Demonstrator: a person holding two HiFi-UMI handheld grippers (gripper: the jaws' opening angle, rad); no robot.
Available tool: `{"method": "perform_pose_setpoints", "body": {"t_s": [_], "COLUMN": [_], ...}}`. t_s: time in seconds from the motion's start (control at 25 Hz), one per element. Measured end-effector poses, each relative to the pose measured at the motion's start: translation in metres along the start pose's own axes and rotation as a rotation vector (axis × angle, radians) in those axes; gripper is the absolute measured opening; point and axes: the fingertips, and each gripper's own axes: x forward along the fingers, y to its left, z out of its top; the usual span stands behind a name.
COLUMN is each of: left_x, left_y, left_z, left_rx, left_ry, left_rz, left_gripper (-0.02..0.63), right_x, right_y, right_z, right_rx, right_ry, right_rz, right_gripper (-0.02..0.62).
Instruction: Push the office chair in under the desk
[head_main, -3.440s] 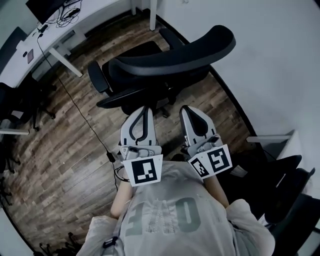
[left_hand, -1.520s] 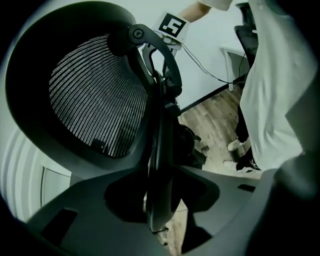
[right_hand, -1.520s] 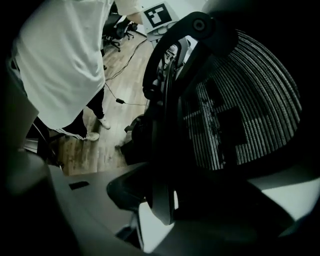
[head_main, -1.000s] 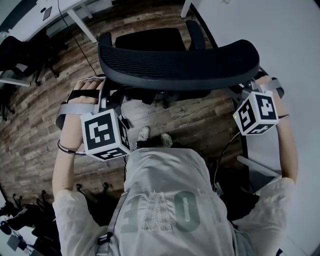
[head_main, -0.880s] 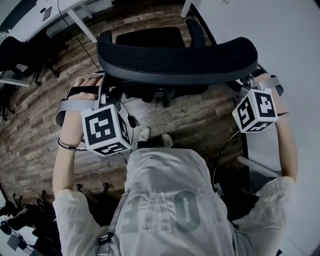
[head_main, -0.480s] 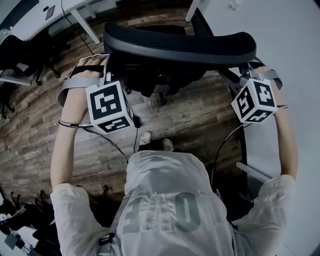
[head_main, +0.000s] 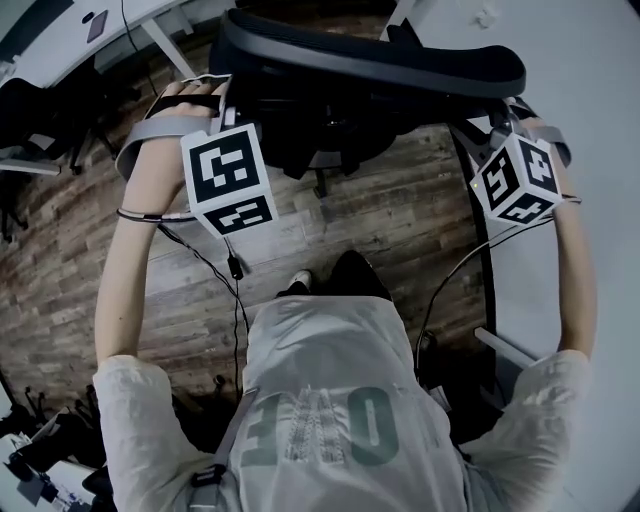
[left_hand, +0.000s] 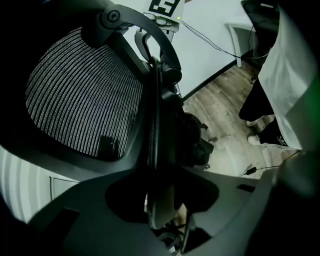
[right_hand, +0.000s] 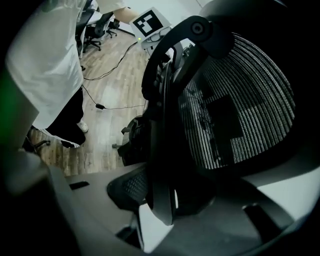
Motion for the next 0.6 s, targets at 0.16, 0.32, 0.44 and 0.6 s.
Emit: {"method": "perform_pose_setpoints", "body": {"t_s": [0.16,0.32,0.44,0.6], "left_x": [0.028,0.048,0.063,0.098], "left_y": [0.025,0.043,0.054,0.088], "left_z": [-0.009,-0.007,-0.001,-0.010], "left_rx": [-0.024,-0.040,-0.042,-0.061], "left_ry": [-0.006,-0.009,-0.008,0.023], "left_rz": [0.009,0.017,0.040,0.036], "left_gripper": [0.161,0.161,0.161,0.161], "right_x": [0.034,0.055,0.066,0.102], "right_y": [-0.035,-0.056,-0.067,-0.110], "right_z": [-0.003,-0.013,-0.024,-0.030], "right_rx": [-0.009,-0.017,-0.008,-0.010], "right_ry": [0.007,-0.008,-0.025,-0.059], "right_rz": [-0.005,-0.002,-0.023,-0.028], "right_gripper": [0.124,0.124,0.124,0.126]}}
